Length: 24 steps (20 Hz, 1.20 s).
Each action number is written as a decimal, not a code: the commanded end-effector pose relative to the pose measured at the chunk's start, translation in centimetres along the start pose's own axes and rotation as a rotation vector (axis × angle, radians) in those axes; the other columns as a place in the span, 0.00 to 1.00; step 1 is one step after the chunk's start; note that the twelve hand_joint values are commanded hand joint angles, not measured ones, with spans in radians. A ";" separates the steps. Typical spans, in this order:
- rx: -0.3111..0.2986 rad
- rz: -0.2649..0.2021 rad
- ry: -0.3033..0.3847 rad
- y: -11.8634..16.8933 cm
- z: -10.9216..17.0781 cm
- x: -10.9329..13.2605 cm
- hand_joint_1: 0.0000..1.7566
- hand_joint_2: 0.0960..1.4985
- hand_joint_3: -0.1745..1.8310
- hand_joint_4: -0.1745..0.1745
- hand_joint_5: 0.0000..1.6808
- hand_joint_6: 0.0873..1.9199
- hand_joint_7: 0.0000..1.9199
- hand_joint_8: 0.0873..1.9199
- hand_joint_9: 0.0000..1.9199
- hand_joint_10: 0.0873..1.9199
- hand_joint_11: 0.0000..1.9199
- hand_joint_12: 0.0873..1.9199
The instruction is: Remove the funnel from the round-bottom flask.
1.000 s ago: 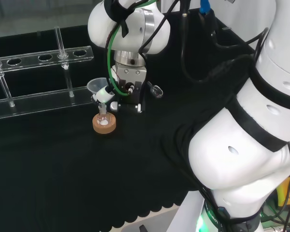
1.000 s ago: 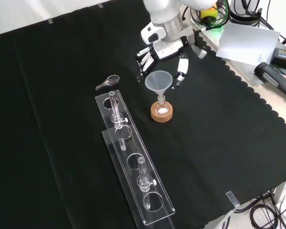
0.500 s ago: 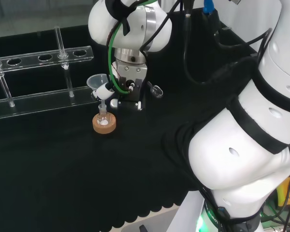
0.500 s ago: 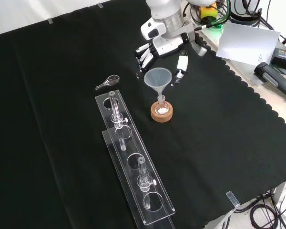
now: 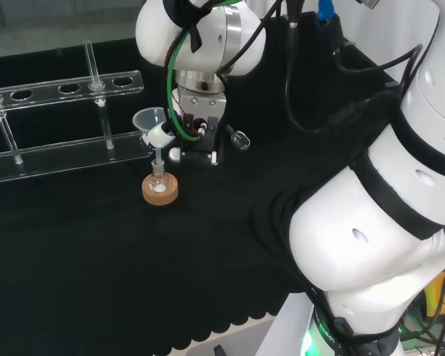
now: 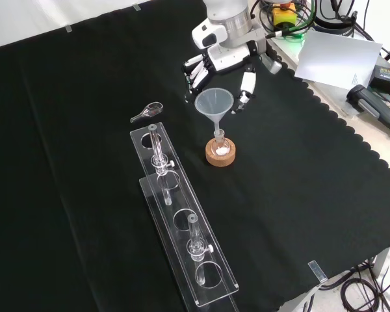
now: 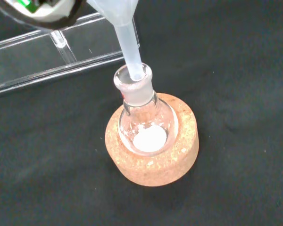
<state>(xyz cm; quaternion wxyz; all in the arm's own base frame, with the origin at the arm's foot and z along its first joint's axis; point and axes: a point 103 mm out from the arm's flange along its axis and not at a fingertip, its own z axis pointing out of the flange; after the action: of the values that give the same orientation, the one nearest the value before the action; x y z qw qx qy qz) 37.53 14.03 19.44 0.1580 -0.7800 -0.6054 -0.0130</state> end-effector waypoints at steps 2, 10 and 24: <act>-0.018 -0.003 -0.003 0.0 -0.7 0.0 0.45 0.35 0.37 0.47 0.35 0.00 0.38 0.30 0.26 0.33 0.00 0.77; -0.046 0.004 0.004 0.1 -1.7 -0.2 0.45 0.35 0.38 0.46 0.35 0.00 0.39 0.30 0.26 0.33 0.00 0.77; -0.095 -0.018 0.023 0.7 -3.0 0.3 0.46 0.35 0.38 0.46 0.36 0.00 0.39 0.31 0.26 0.33 0.00 0.78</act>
<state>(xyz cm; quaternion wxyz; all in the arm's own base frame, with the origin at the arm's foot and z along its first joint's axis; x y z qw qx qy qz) 38.48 13.33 21.94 0.1309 -0.7847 -0.6038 -0.0513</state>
